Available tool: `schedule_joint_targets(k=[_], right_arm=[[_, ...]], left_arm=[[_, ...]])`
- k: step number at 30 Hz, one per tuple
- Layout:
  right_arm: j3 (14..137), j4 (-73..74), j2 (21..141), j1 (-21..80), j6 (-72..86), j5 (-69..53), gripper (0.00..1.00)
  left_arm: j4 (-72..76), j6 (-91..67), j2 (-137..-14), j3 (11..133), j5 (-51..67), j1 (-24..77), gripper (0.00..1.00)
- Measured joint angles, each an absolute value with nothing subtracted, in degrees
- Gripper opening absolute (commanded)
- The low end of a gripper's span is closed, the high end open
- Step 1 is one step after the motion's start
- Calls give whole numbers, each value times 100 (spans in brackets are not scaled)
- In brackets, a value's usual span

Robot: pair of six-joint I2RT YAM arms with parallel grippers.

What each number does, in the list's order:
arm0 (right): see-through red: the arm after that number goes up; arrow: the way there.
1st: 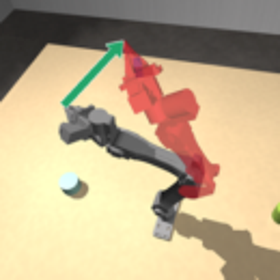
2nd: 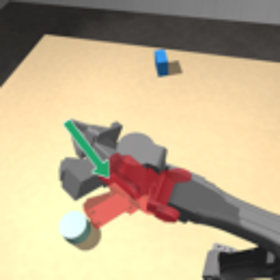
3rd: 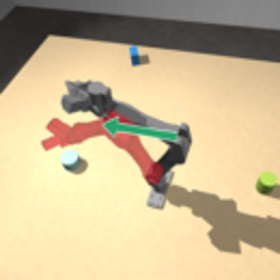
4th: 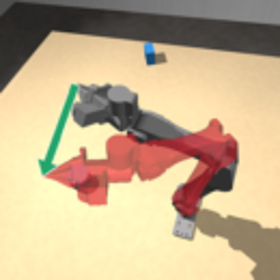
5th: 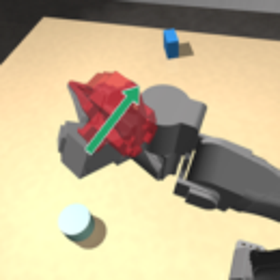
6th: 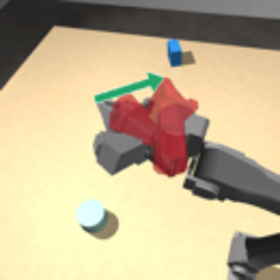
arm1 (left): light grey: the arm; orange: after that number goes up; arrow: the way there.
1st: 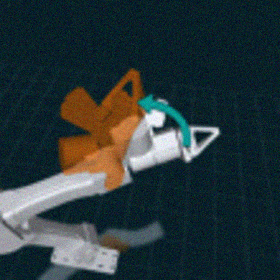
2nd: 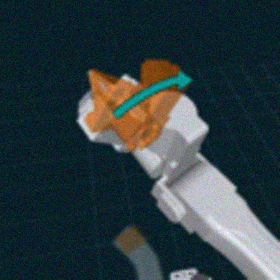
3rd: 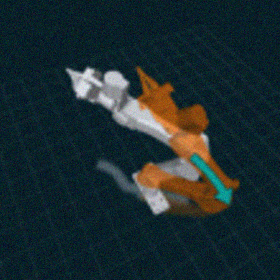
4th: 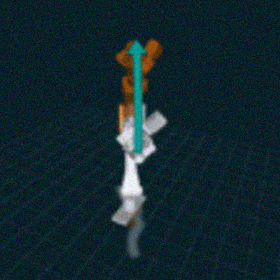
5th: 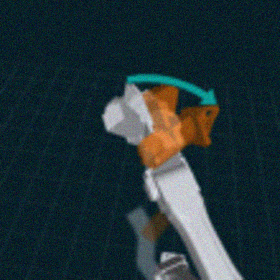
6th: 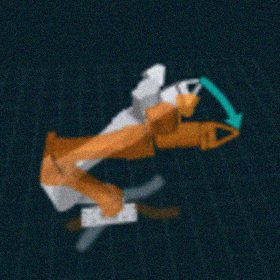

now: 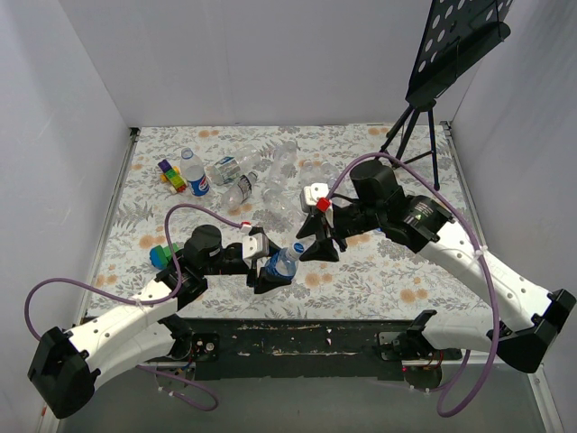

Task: Screw on the bottle caps
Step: Screw the bottle cap onto the plastic bottle.

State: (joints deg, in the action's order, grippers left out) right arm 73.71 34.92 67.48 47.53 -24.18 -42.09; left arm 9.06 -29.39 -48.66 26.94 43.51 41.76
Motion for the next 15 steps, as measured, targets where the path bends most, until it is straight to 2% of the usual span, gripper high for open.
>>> schedule_joint_targets(k=[6,10,15], right_arm=[[7373,3557,6827,4753,-2440,-4265,48],[7373,3607,6842,4753,-2471,-4285,34],[7461,3712,6901,4746,-2550,-4259,24]], left_arm=[[904,-2939,-4869,2696,4355,4176,0],[899,-2939,-4871,2698,4355,4176,0],[875,-2943,-4915,2718,4311,4176,0]])
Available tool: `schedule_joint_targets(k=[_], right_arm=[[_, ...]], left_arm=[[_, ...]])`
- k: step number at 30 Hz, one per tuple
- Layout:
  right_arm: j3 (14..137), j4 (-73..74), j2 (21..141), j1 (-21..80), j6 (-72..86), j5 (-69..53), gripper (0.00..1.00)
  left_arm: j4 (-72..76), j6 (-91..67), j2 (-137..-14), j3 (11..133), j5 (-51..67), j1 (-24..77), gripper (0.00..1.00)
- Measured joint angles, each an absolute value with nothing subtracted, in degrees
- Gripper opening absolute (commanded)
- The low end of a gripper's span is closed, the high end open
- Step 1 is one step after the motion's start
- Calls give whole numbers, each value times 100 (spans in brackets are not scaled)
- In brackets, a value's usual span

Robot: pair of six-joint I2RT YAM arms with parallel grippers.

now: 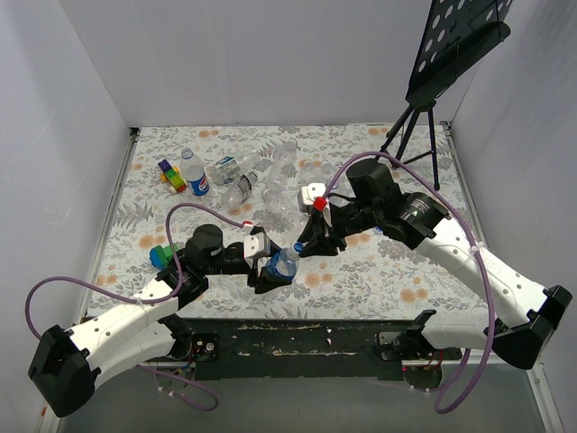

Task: Screw on the bottle caps
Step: Screw the bottle cap onto the plastic bottle.

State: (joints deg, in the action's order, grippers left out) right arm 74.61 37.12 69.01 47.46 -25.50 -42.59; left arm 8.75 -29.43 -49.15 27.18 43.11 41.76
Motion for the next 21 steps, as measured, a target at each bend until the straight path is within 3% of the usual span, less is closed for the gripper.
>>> schedule_joint_targets(k=[21], right_arm=[[7734,4239,7185,4777,-2792,-3909,18]], left_arm=[[567,-3009,-5146,2856,4202,4176,0]])
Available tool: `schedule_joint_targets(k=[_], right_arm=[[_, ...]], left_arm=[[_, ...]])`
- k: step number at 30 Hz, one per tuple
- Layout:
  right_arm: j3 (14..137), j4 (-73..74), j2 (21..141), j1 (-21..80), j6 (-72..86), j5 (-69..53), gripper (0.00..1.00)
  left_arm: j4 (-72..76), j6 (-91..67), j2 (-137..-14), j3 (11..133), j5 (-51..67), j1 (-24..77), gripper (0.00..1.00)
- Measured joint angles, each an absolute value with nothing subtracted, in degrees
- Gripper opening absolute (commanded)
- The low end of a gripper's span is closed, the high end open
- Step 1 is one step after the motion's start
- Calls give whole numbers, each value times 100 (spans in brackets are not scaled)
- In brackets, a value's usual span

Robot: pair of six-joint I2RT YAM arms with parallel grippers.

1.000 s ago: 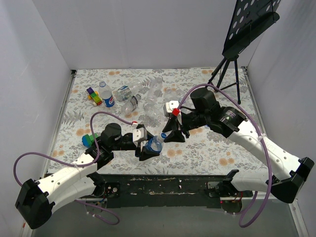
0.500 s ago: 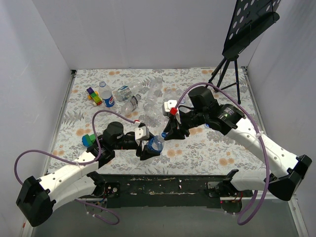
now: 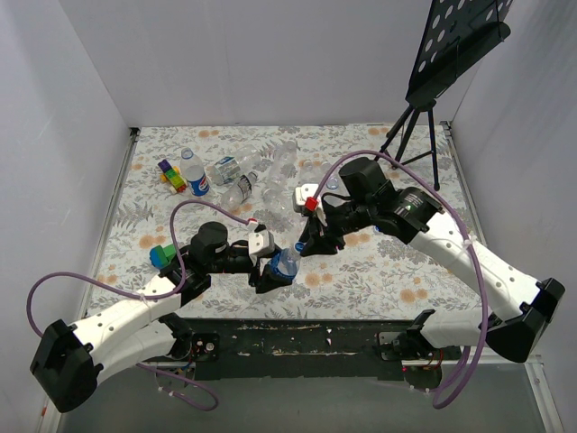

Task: Screw on the bottle caps
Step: Screw the bottle cap onto the plastic bottle.

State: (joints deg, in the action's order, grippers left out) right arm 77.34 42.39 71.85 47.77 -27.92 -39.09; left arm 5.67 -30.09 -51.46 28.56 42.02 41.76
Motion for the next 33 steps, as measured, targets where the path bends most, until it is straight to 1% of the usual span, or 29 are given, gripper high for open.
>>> schedule_joint_targets(k=[9,18,19,21,23,27,29,33], right_arm=[[7789,4292,7293,4831,-2611,-3682,16],[7778,3778,7293,4862,-1052,-2808,16],[7778,3752,7293,4873,-849,-2696,18],[7778,3728,7293,4886,-473,-2523,26],[7778,3706,7290,4908,-132,-2340,41],[7778,3706,7249,4921,305,-2099,66],[7778,3763,7201,4919,370,-2016,71],[7828,3828,7052,4906,213,-1951,73]], left_arm=[[454,-2993,-5159,2856,4029,4176,0],[622,-2980,-5061,2829,3286,4176,0],[657,-2961,-5037,2808,3201,4180,0],[694,-2936,-4991,2768,3063,4187,0],[707,-2915,-4971,2757,2976,4200,0],[775,-2891,-4971,2757,2864,4213,0],[819,-2891,-4963,2757,2799,4213,0],[814,-2899,-4956,2757,2775,4211,0]])
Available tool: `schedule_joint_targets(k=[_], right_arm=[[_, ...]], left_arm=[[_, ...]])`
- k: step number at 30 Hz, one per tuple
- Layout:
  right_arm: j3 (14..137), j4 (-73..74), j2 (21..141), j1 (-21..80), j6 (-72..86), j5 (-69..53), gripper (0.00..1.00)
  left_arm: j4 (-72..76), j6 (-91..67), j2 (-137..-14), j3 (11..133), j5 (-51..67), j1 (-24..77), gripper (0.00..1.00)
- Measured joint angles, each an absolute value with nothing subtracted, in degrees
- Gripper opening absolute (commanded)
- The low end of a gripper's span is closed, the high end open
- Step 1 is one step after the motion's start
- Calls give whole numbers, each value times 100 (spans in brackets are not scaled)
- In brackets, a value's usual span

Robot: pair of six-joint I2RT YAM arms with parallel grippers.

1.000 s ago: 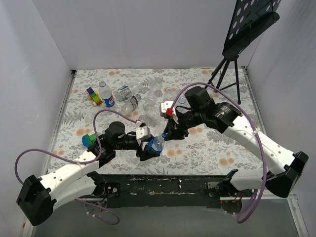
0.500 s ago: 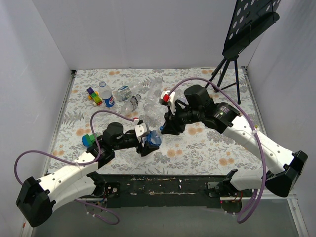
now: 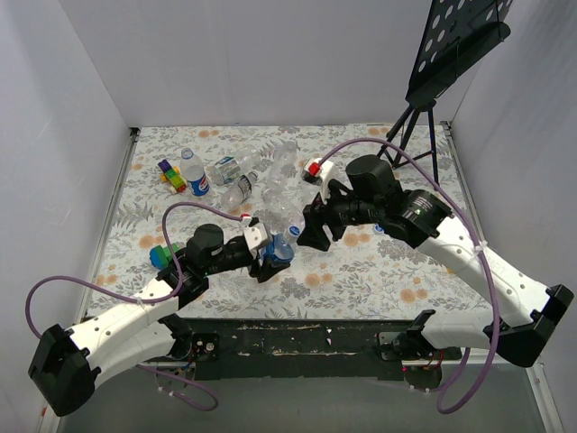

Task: Screw on the bottle caps
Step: Screw the bottle cap onto the plastic bottle.

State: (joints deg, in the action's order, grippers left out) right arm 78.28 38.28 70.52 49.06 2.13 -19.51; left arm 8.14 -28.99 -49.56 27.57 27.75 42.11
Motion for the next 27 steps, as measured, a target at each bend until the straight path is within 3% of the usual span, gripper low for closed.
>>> schedule_joint_targets(k=[15,27], right_arm=[[7931,4180,6637,4768,-2676,-3616,66],[7950,4810,7015,4768,-3924,-4543,57]], left_arm=[[821,-3105,-5387,2792,4705,4211,0],[902,-3199,-5424,2814,5172,4211,0]])
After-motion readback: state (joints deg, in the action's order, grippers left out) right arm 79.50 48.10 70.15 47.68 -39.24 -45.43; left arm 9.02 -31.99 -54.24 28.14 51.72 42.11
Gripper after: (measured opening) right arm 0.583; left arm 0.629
